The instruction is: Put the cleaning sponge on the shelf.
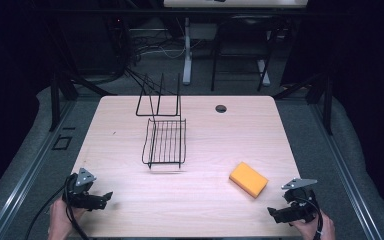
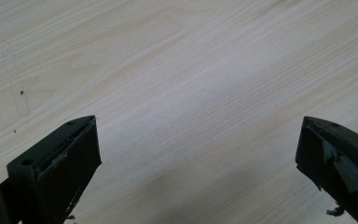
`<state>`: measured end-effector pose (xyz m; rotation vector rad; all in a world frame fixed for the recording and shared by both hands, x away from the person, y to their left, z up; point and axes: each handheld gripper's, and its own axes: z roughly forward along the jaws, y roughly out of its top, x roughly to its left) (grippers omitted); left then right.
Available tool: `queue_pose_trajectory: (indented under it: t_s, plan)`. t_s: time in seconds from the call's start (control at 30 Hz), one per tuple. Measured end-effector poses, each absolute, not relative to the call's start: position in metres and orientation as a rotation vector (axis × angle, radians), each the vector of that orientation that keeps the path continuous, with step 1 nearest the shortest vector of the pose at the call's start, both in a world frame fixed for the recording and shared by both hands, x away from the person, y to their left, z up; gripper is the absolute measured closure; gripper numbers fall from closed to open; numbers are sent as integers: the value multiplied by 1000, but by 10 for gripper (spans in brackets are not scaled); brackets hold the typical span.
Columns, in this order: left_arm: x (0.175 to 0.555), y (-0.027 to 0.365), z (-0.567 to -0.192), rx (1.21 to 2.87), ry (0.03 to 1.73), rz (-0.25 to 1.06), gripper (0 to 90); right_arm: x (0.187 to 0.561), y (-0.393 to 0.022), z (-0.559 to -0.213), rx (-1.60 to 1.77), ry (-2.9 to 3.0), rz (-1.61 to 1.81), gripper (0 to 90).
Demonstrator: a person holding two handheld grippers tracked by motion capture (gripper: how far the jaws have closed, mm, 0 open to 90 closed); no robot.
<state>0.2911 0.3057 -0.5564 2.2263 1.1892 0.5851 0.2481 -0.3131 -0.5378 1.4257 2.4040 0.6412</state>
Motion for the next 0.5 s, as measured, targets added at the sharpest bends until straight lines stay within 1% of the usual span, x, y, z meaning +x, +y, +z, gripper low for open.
queue_pose_trajectory:
  t_s: [0.1,0.2,0.23,0.5]
  plan:
    - [291,305,-557,2235,1184,581,0,251,-311,-536,1395,2444,643,19]
    - [291,305,-557,2237,1182,584,0,251,-308,-534,1373,2459,634,14]
    - [291,304,-557,2235,1187,581,1,251,-305,-532,1347,2480,634,0]
    - [291,304,-558,2234,1182,576,0,261,-292,-528,1287,2558,609,0]
